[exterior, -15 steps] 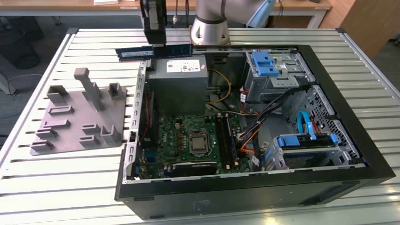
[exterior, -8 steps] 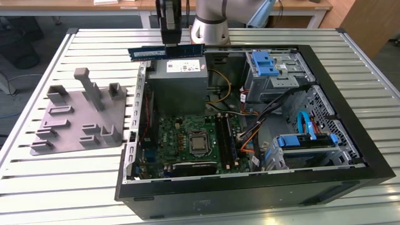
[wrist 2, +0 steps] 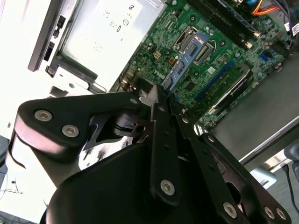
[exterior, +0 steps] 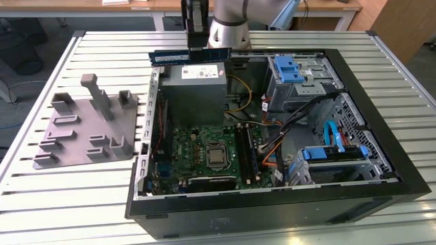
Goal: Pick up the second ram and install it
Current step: 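Pick up the second ram and move it above second insertion slot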
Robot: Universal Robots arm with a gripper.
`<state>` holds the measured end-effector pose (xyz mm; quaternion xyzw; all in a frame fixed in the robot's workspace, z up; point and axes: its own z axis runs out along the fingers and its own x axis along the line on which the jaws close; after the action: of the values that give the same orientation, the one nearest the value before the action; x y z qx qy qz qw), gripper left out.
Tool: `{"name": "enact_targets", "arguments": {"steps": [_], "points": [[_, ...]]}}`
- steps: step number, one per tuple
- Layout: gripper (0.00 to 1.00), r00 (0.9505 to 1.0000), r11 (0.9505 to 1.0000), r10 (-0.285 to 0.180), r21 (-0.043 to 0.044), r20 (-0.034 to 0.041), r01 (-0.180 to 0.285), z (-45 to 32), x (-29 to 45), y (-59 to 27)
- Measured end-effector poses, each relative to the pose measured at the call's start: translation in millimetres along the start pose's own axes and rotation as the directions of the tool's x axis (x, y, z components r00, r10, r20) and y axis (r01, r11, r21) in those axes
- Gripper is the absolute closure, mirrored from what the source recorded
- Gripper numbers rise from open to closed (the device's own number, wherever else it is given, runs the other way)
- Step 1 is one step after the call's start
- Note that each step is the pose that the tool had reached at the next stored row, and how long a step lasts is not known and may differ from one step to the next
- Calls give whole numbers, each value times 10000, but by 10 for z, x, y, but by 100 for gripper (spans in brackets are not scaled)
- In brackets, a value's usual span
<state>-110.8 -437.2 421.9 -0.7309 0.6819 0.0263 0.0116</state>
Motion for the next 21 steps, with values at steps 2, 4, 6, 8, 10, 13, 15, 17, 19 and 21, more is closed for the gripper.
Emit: {"name": "enact_targets", "arguments": {"steps": [2,4,6,8,10,13,15,17,19,21], "points": [[86,10000,10000,-1,0,1,1,0,3,-41],[86,10000,10000,-1,-1,0,1,-1,5,-78],[86,10000,10000,-1,-1,1,1,-2,8,-114],[86,10000,10000,0,-1,1,0,-2,11,-149],[86,10000,10000,0,-2,1,0,-2,13,-183],[86,10000,10000,-1,-3,0,1,-3,16,-232],[86,10000,10000,0,-2,1,0,-4,18,-259],[86,10000,10000,0,-1,1,0,-4,20,-286],[86,10000,10000,0,-3,0,0,-5,22,-310],[86,10000,10000,0,-2,0,0,-5,23,-333]]}}
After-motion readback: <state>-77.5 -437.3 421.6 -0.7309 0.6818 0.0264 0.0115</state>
